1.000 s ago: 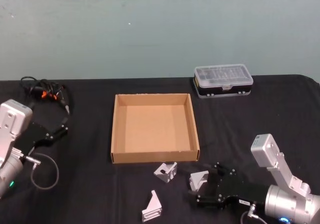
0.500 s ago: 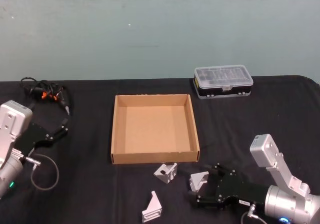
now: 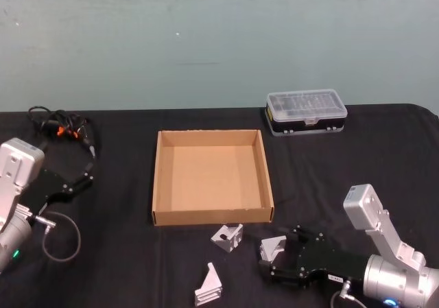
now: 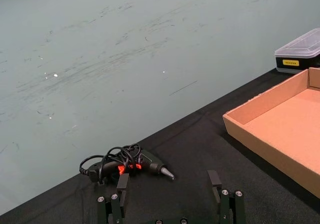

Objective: Use one hand to pick up the angle iron from the table and place it into the box.

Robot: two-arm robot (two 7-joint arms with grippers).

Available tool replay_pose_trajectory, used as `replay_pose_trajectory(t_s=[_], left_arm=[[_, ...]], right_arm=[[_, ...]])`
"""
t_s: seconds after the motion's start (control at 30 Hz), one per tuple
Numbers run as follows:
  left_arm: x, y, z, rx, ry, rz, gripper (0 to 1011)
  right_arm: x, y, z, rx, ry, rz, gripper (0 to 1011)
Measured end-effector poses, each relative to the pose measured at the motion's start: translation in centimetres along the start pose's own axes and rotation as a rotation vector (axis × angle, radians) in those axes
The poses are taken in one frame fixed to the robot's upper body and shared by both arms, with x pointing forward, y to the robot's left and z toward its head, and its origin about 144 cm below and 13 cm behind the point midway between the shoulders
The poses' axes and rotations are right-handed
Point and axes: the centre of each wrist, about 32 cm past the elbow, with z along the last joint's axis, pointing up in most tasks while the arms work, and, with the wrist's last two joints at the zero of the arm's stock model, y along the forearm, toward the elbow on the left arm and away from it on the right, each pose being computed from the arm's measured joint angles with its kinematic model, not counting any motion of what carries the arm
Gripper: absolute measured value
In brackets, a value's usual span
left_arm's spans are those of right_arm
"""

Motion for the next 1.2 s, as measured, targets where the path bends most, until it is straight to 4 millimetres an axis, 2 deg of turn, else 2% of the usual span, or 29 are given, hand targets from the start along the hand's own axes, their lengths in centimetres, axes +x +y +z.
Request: replay_pose_trajectory(t_s=[0.07,0.23,0.9,1.2], left_arm=[[0.0,0.0,0.0,0.0,0.0,0.0,1000],[0.0,0.0,0.0,0.0,0.0,0.0,1000],[0.0,0.0,0.0,0.0,0.0,0.0,1000],[0.0,0.0,0.0,0.0,0.0,0.0,1000]], right_arm=[[0.01,0.0,0.01,0.0,0.0,0.0,838],[0.0,0.0,0.02,0.001,-0.001,0.0,747],[0.0,0.0,0.03,0.001,-0.001,0.0,747],[0.29,-0.49,0.37,0.091,0.012,0.009,747]])
